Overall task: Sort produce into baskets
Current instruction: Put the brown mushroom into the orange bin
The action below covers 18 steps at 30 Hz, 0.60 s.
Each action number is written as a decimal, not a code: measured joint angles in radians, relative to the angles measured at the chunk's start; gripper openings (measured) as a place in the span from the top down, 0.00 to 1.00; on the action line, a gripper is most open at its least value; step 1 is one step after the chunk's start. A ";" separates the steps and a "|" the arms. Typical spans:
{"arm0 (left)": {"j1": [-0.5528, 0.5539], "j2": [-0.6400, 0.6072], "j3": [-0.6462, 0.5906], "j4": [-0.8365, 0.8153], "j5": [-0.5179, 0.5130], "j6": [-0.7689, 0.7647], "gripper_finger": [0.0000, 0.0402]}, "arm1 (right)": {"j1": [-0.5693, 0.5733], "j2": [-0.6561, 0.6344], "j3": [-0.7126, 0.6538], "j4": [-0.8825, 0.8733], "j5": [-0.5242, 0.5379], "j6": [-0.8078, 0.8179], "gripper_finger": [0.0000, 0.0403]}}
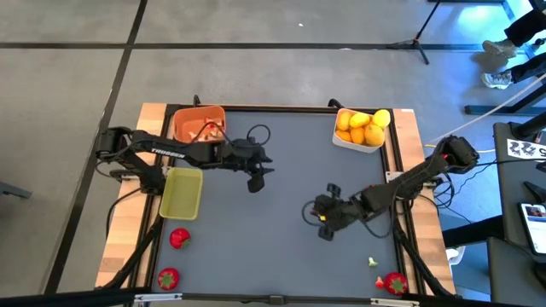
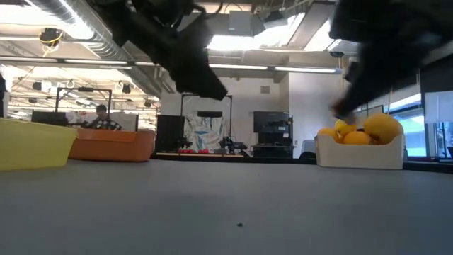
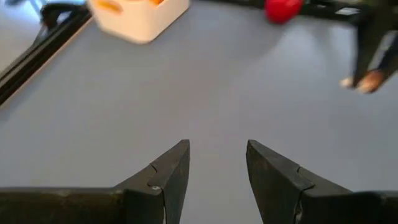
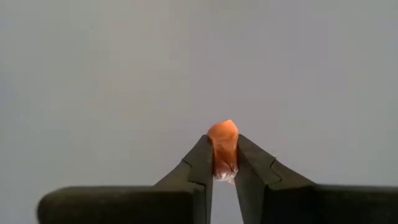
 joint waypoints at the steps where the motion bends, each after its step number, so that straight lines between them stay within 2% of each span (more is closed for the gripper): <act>1: -0.011 0.000 0.000 0.017 0.000 0.009 0.61 | -0.016 0.000 0.000 0.025 0.007 -0.035 0.89; 13: -0.129 0.026 0.000 0.168 0.001 0.137 0.61 | -0.159 0.000 0.000 0.382 0.042 -0.364 0.89; 18: -0.147 0.061 0.000 0.181 0.004 0.173 0.61 | -0.190 -0.001 0.000 0.560 0.000 -0.469 0.89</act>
